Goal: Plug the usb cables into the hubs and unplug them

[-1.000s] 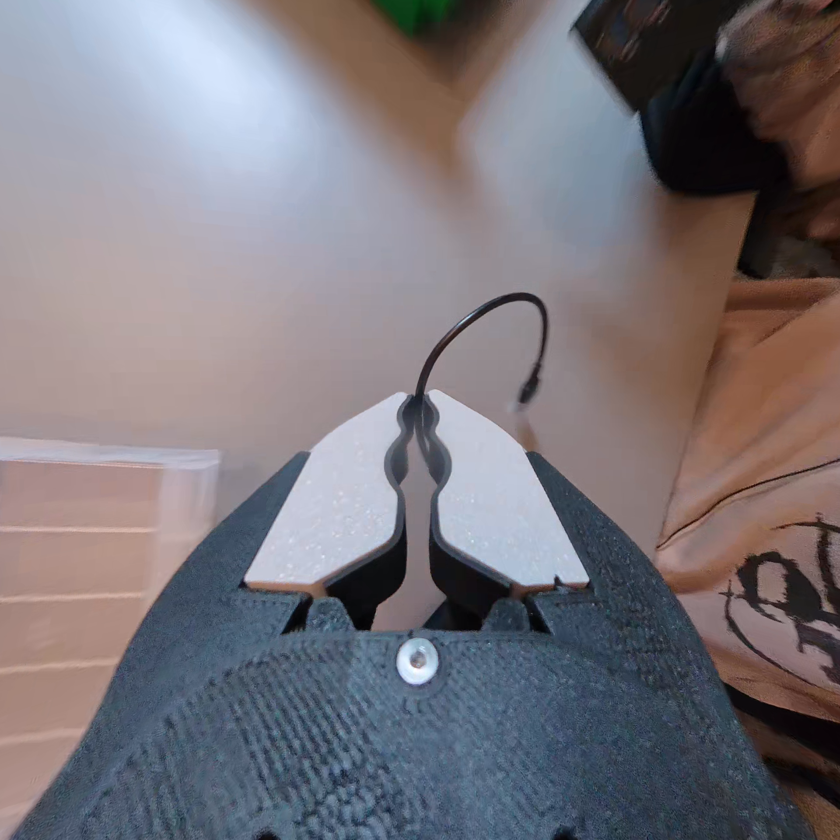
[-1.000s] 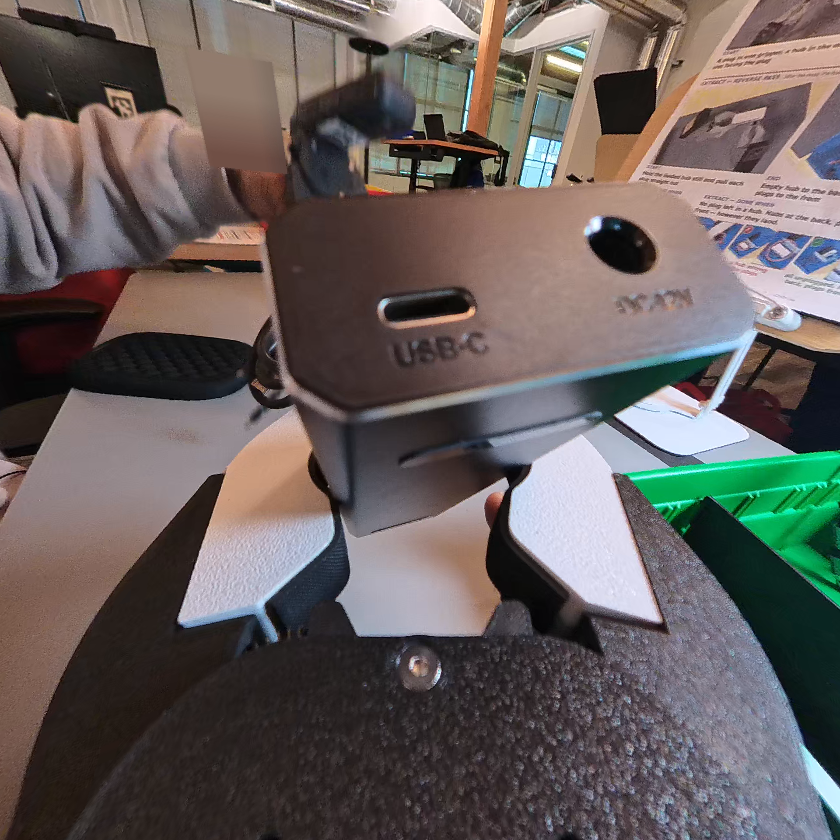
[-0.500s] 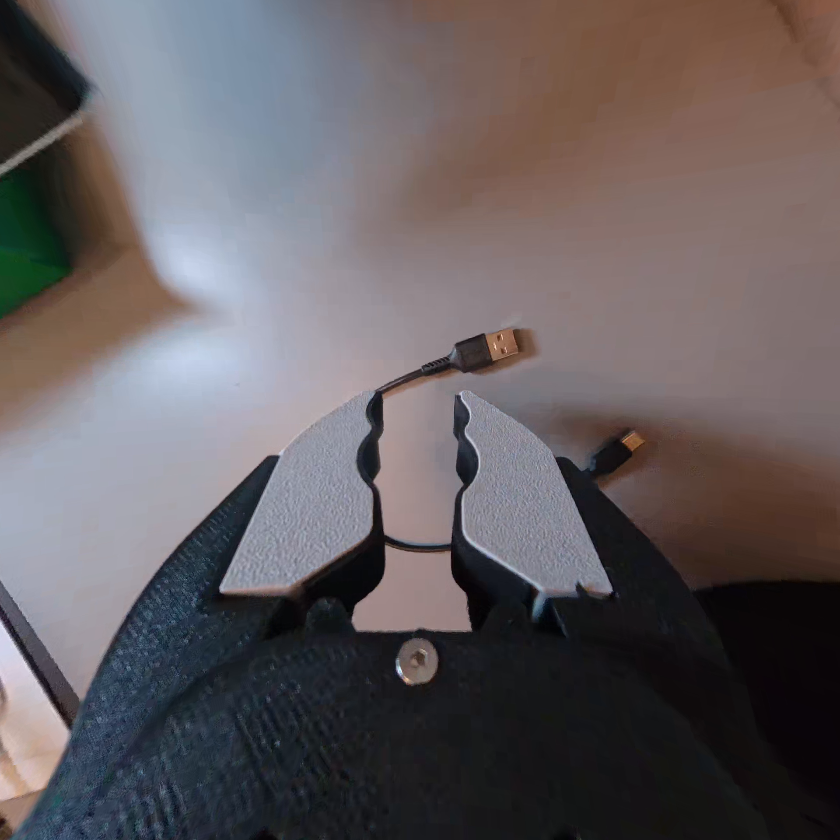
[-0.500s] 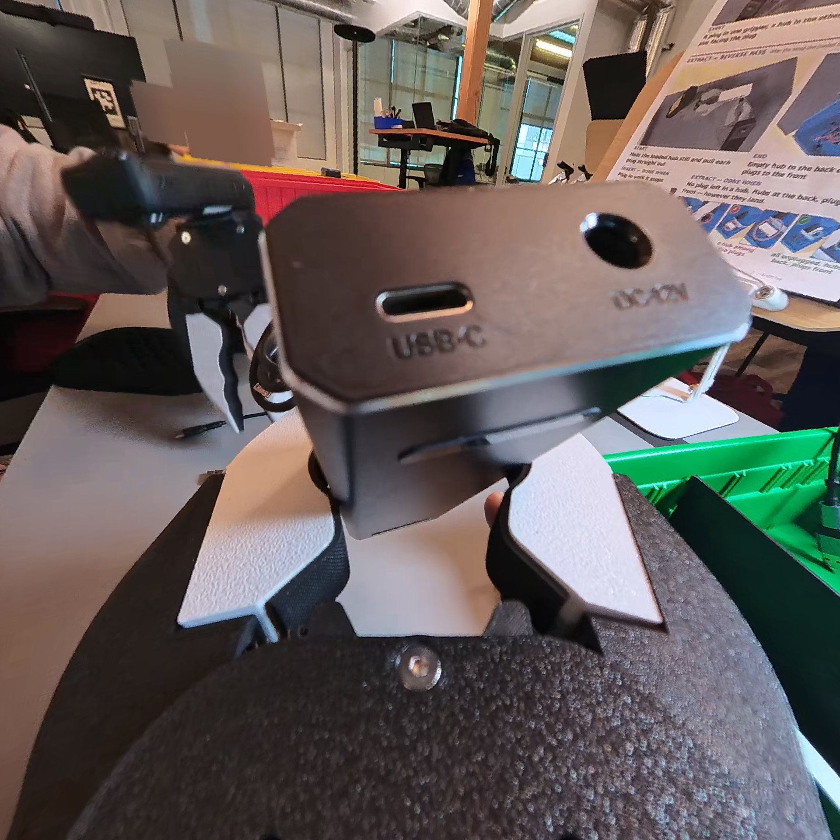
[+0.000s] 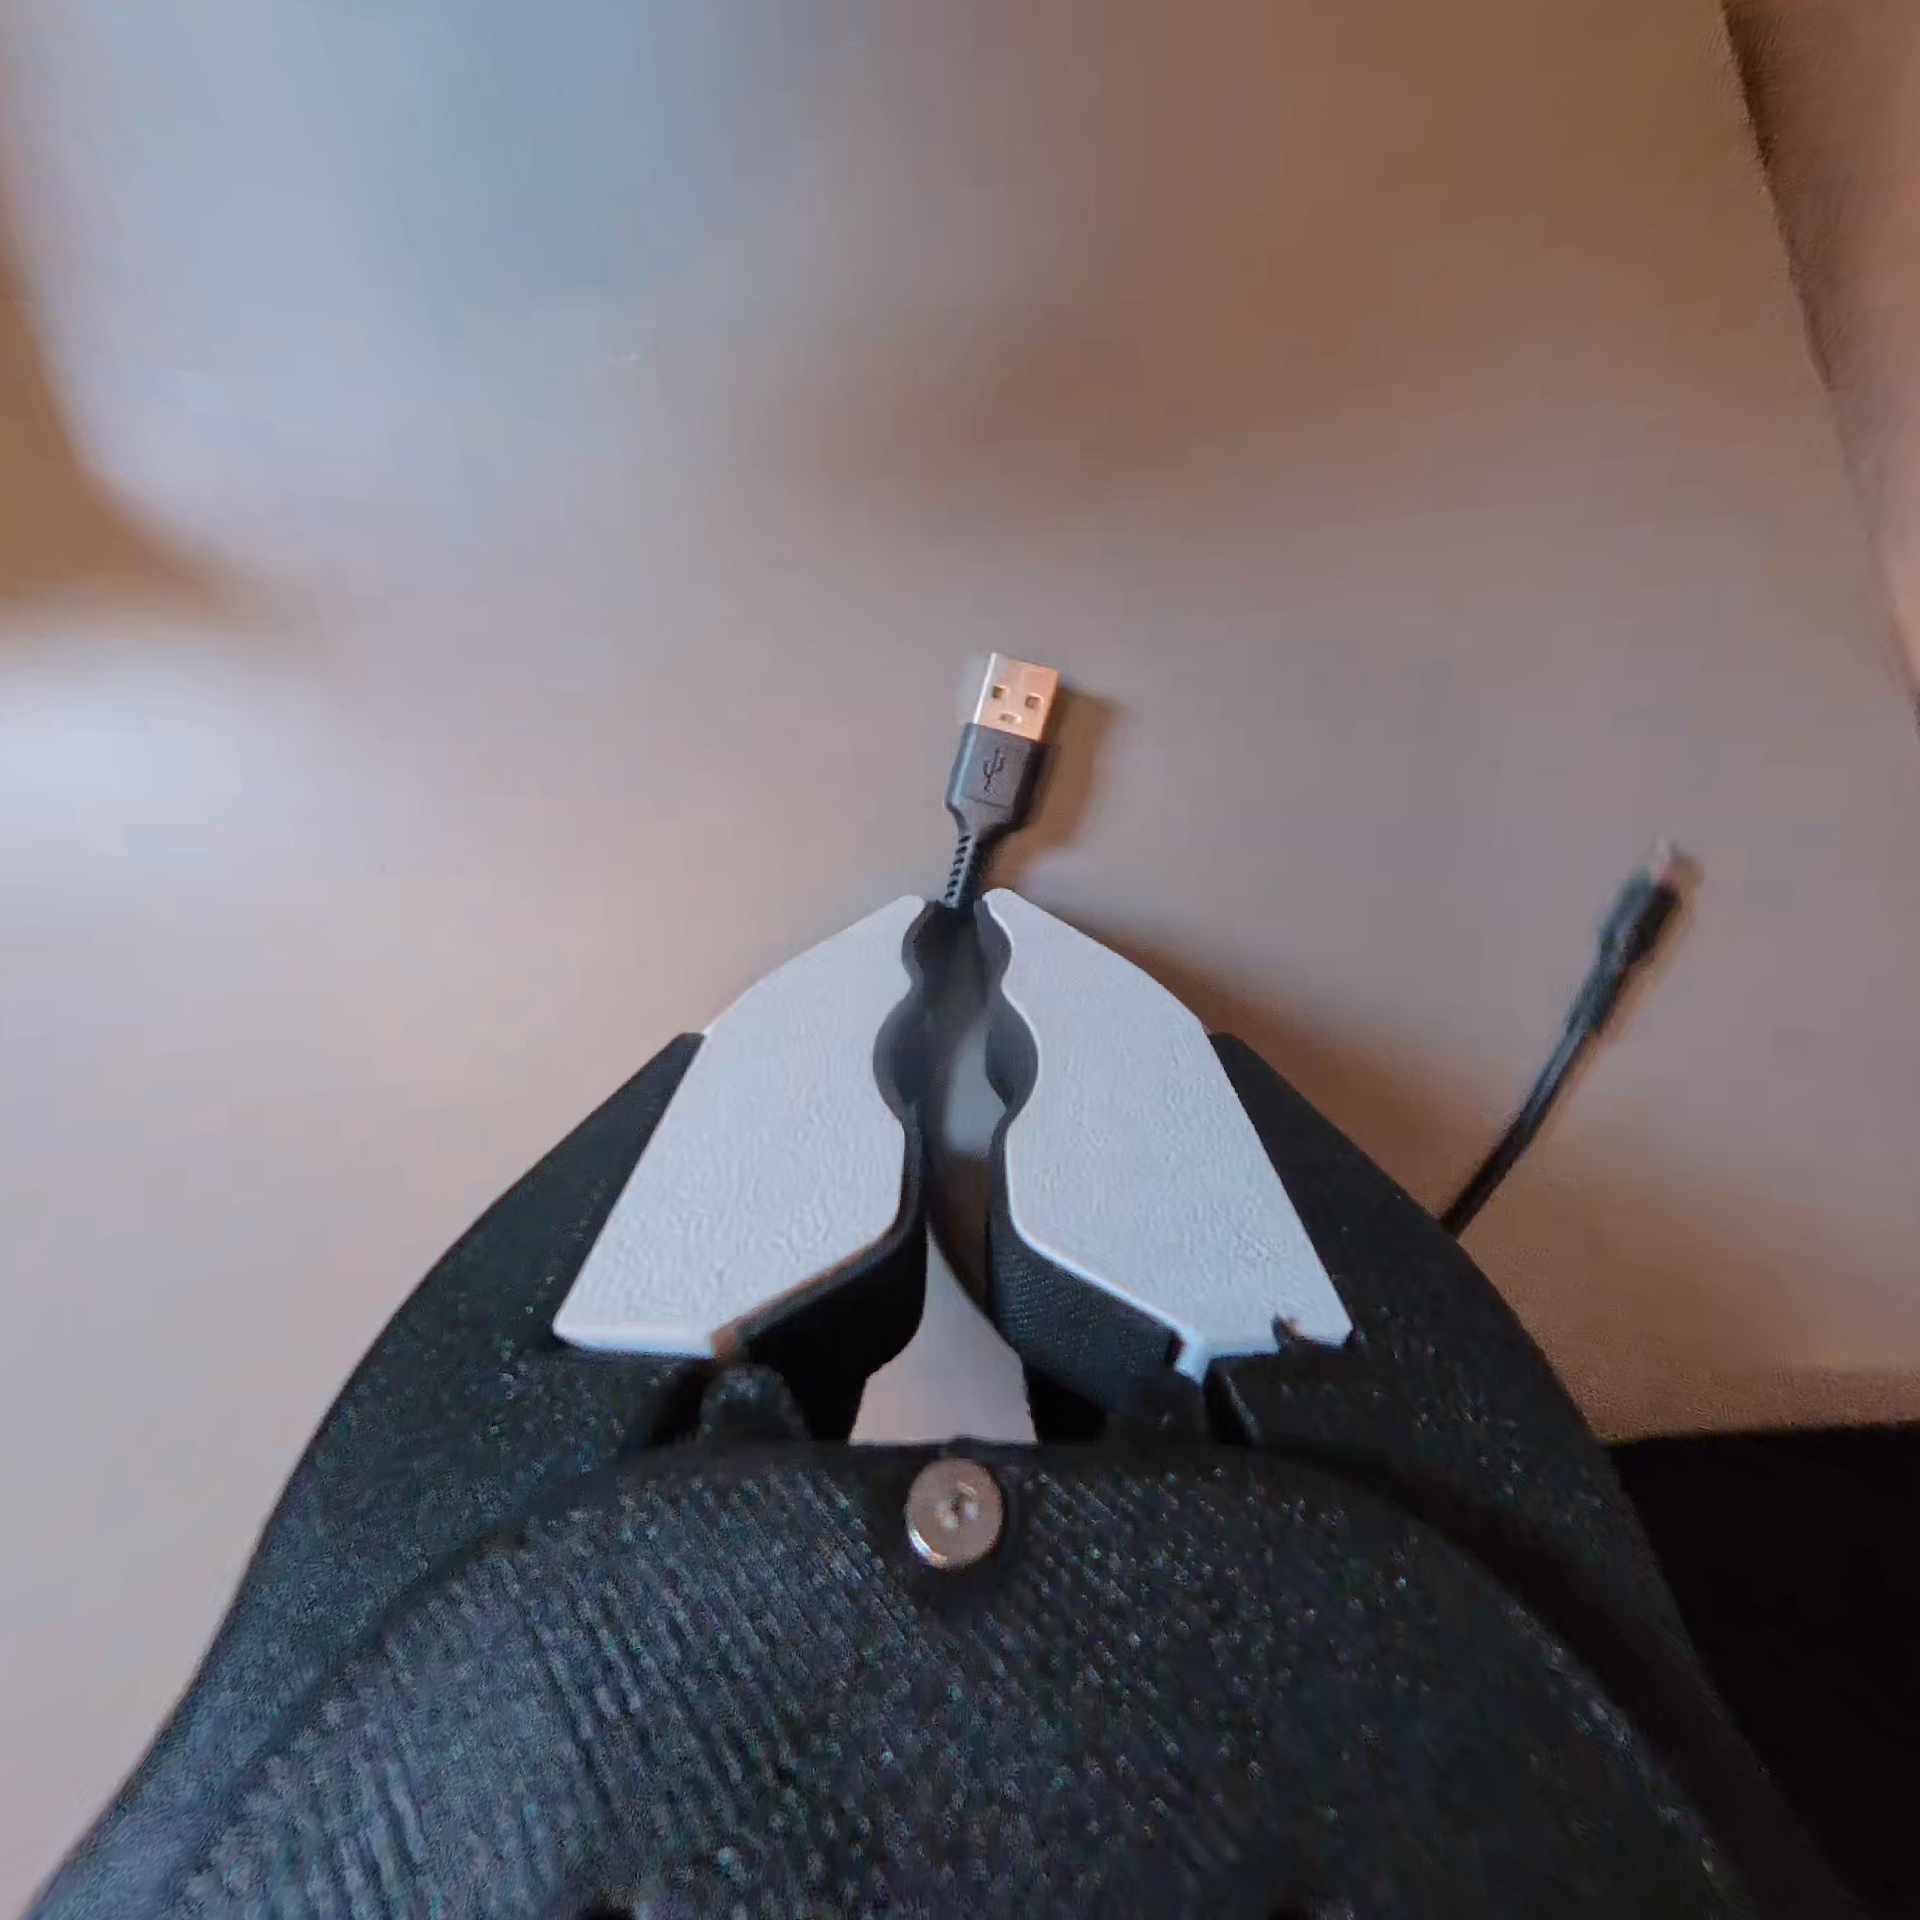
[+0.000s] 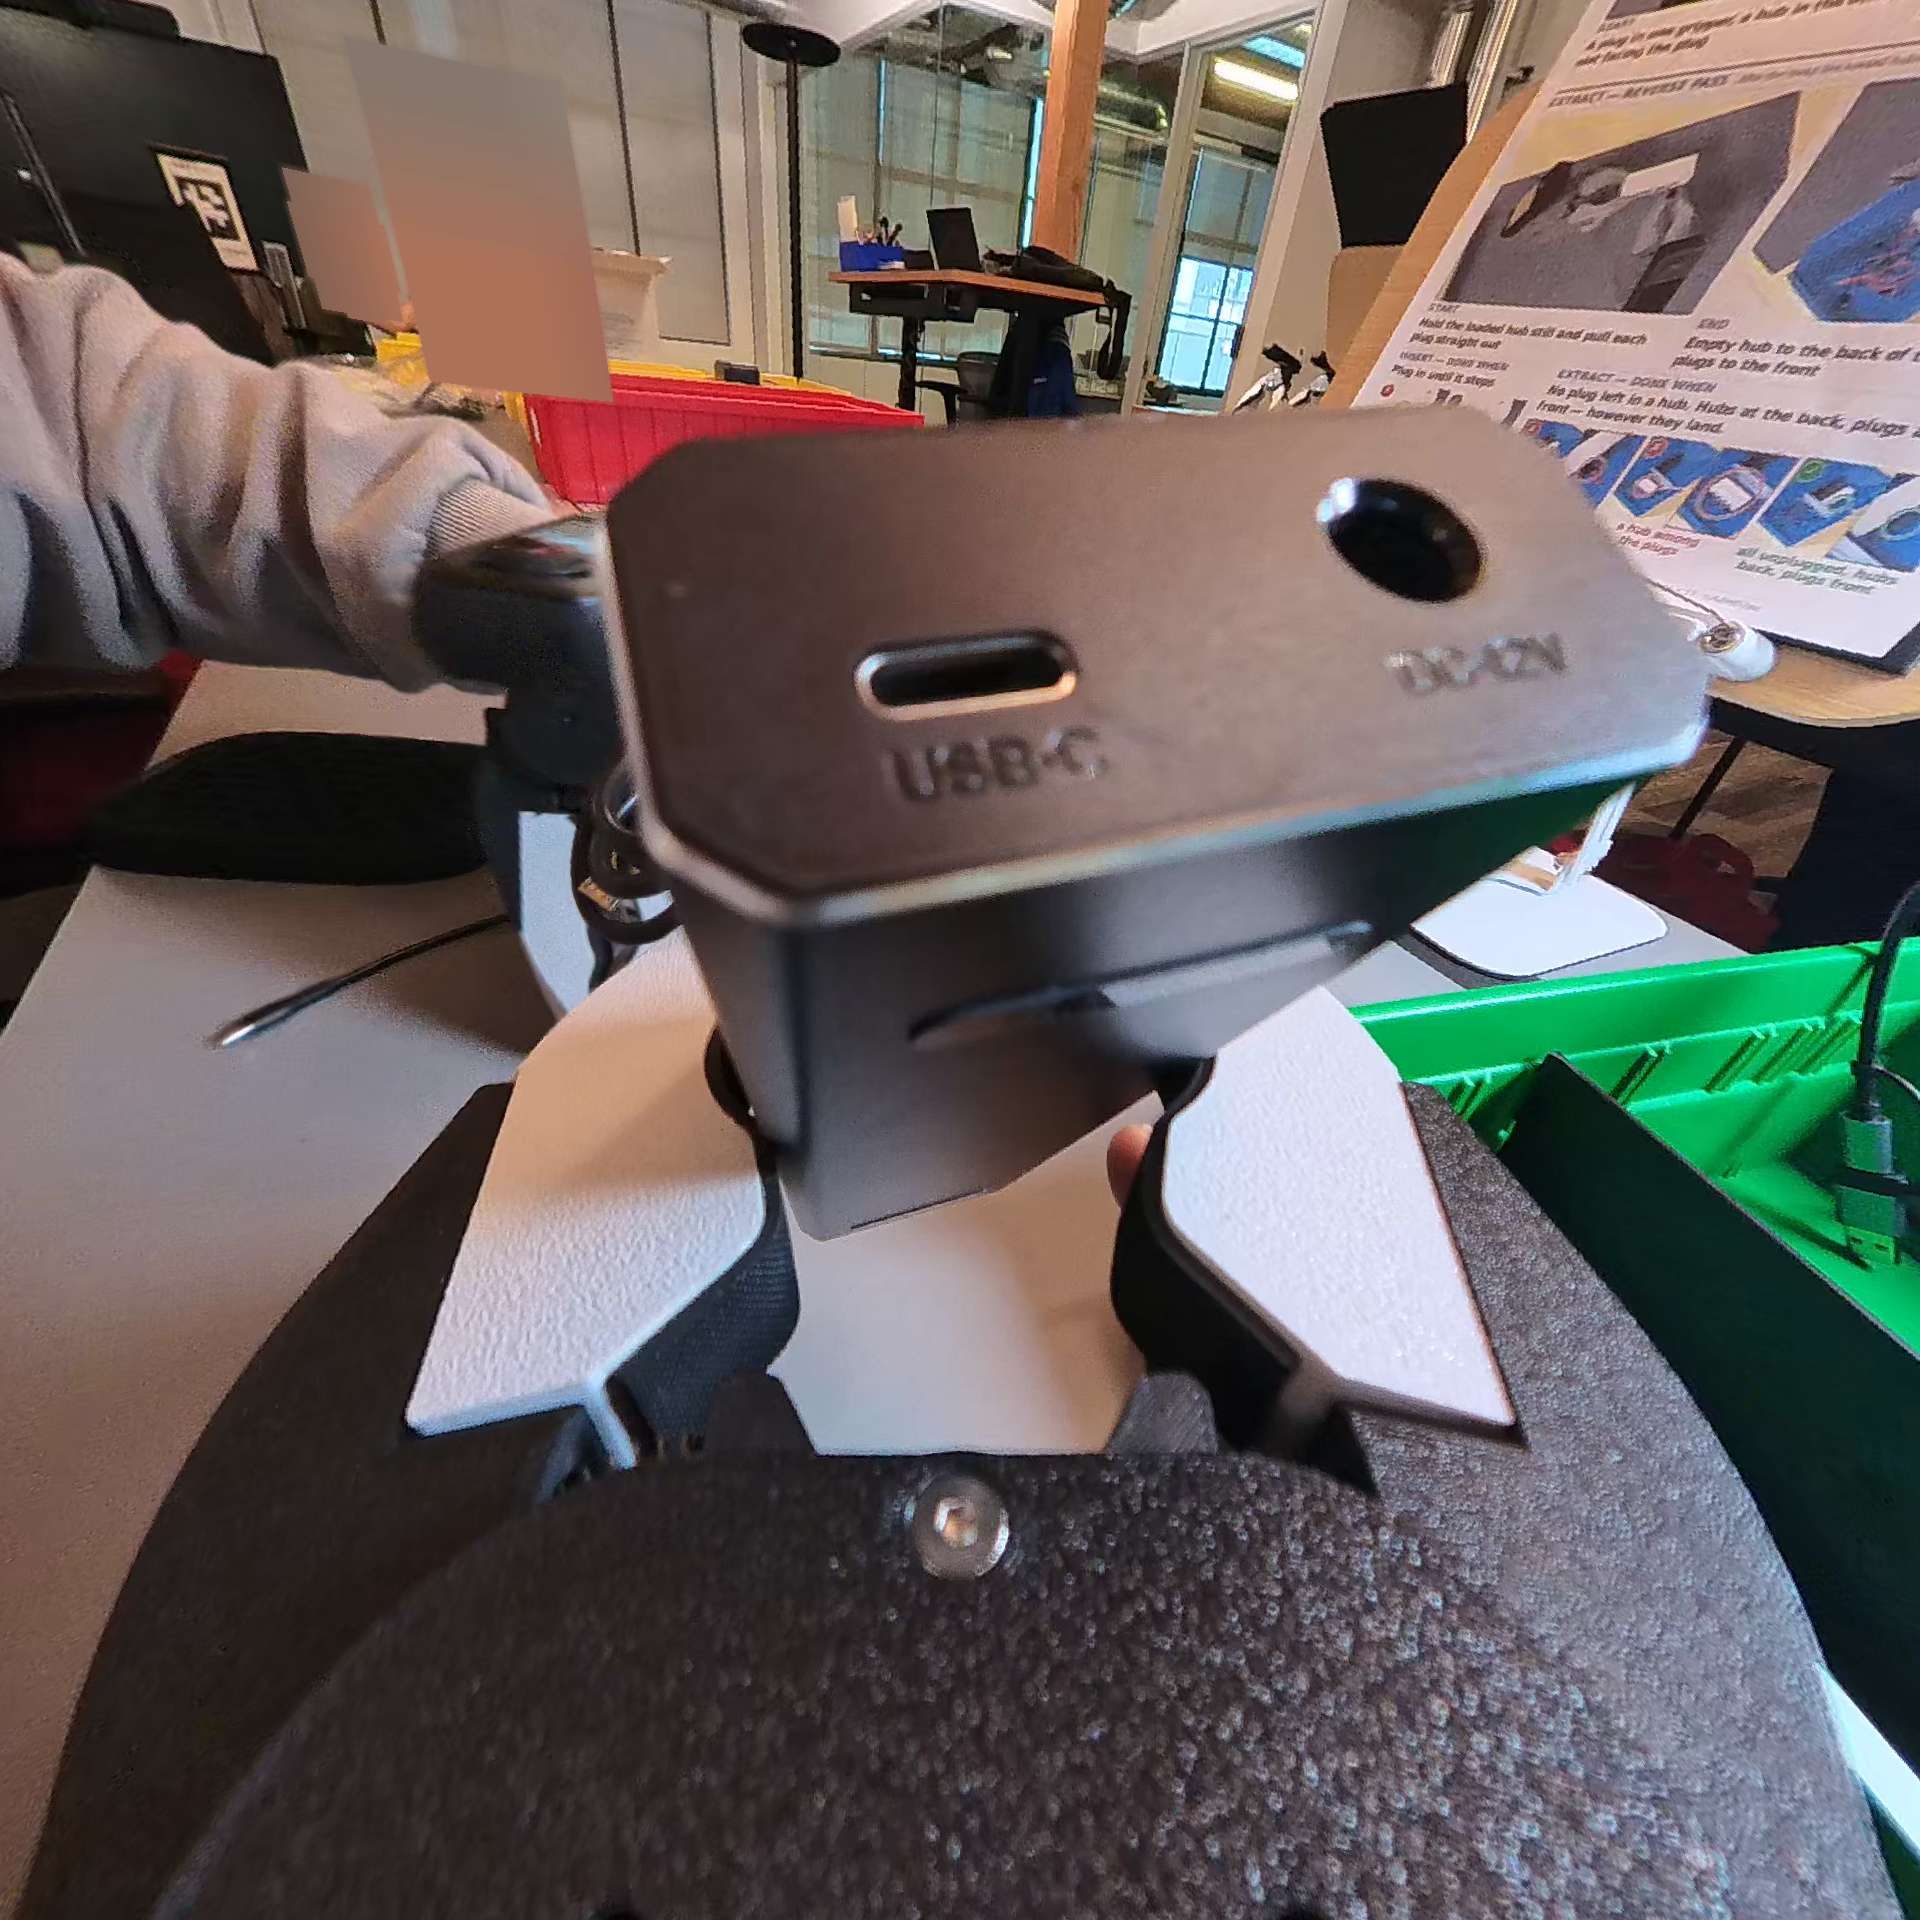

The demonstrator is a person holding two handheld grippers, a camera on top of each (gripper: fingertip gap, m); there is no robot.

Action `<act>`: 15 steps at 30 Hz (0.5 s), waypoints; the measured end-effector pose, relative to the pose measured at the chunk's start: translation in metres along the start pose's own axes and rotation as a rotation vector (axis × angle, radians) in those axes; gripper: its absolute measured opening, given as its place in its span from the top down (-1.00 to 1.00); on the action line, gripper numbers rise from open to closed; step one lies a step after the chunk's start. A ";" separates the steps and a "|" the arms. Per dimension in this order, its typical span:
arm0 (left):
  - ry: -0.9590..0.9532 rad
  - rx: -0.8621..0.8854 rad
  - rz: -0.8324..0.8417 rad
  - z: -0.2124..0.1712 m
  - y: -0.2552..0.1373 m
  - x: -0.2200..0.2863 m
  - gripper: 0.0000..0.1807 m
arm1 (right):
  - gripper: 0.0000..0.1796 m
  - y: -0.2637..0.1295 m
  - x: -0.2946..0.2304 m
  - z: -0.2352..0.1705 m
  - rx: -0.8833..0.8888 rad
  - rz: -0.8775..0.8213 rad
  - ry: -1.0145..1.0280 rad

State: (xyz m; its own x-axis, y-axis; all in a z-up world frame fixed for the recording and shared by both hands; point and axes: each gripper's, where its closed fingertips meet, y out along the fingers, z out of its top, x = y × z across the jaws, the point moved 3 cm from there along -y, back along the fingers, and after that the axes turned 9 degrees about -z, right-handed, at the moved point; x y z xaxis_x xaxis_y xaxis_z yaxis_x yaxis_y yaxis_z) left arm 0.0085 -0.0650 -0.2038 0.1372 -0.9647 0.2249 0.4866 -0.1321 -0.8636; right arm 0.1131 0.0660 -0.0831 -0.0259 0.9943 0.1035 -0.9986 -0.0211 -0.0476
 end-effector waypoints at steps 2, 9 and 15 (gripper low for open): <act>-0.098 0.118 -0.008 -0.002 -0.004 -0.003 0.94 | 0.16 0.000 0.000 0.000 0.000 0.001 -0.001; -0.194 0.407 0.032 -0.005 -0.018 0.001 0.94 | 0.16 0.002 0.000 -0.003 -0.010 0.003 0.010; -0.205 0.483 0.186 -0.007 -0.046 -0.003 0.94 | 0.15 0.004 -0.001 -0.006 -0.019 0.004 0.012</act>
State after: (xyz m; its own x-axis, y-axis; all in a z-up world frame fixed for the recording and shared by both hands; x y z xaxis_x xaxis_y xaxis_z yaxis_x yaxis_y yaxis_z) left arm -0.0199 -0.0572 -0.1679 0.3999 -0.8913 0.2136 0.7719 0.2018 -0.6029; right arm 0.1092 0.0654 -0.0890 -0.0298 0.9953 0.0917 -0.9974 -0.0236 -0.0674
